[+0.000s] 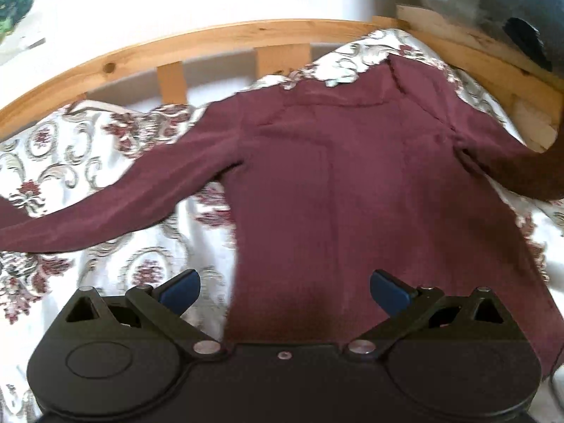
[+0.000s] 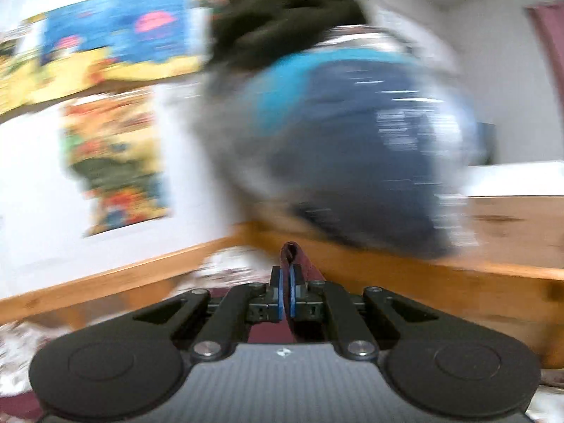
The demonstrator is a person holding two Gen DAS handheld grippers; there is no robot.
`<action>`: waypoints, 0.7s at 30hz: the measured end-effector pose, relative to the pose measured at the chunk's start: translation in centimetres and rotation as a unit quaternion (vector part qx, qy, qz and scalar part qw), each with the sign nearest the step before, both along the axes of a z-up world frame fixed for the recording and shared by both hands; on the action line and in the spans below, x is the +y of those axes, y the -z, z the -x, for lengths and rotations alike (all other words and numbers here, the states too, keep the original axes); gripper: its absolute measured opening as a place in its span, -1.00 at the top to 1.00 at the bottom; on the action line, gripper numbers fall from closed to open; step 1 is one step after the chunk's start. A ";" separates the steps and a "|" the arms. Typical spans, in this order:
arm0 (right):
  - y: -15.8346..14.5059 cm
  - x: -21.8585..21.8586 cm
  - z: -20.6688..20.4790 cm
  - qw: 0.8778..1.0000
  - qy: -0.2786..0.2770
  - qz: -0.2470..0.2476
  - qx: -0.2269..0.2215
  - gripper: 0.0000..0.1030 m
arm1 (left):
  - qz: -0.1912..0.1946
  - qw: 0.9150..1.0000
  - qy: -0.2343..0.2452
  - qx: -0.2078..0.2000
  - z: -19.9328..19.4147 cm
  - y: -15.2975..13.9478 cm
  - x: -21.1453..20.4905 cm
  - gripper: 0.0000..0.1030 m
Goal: Fold small clothes
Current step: 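Fold the held sleeve across the shirt body with the right tool, then open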
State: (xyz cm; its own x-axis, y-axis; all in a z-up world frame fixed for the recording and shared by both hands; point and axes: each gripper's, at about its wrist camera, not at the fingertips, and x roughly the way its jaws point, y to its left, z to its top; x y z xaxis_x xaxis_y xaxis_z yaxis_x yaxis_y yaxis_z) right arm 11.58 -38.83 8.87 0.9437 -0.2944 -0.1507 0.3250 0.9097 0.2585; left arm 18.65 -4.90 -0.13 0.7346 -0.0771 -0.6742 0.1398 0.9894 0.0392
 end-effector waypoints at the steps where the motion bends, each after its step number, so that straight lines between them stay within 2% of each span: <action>1: 0.0 1.6 -0.5 1.000 -0.031 0.005 -0.001 0.90 | -0.002 1.000 -0.005 -0.001 -0.1 0.0 0.5 -0.99; 5: 1.0 7.4 -3.5 0.989 -0.141 0.025 0.015 0.90 | -0.010 0.999 -0.035 -0.003 -0.4 0.2 2.6 -0.99; 10: 3.5 14.6 -4.8 0.969 -0.235 0.062 0.050 0.90 | -0.002 0.997 -0.074 0.006 -0.7 0.6 5.1 -0.99; 13: 5.2 17.4 -5.4 0.957 -0.270 0.076 0.074 0.90 | 0.007 0.995 -0.096 0.014 -0.8 0.9 6.2 -0.99; 18: 7.1 19.5 -5.5 0.941 -0.309 0.095 0.106 0.86 | 0.017 0.992 -0.121 0.021 -1.0 1.3 7.0 -0.99; 20: 7.6 19.5 -5.3 0.934 -0.328 0.086 0.115 0.67 | 0.023 0.992 -0.124 0.018 -1.0 1.3 7.0 -0.99; 21: 7.6 19.3 -5.3 0.933 -0.330 0.085 0.118 0.30 | 0.031 0.992 -0.123 0.015 -0.9 1.2 7.1 -0.99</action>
State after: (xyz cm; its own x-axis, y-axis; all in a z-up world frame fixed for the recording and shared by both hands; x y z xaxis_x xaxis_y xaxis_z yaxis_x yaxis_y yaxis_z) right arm 16.92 -19.56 1.28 0.8741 0.3000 -0.3820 -0.2900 0.9532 0.0848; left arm 19.56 2.18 -1.33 0.7157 0.0599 -0.6959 -0.1066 0.9940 -0.0241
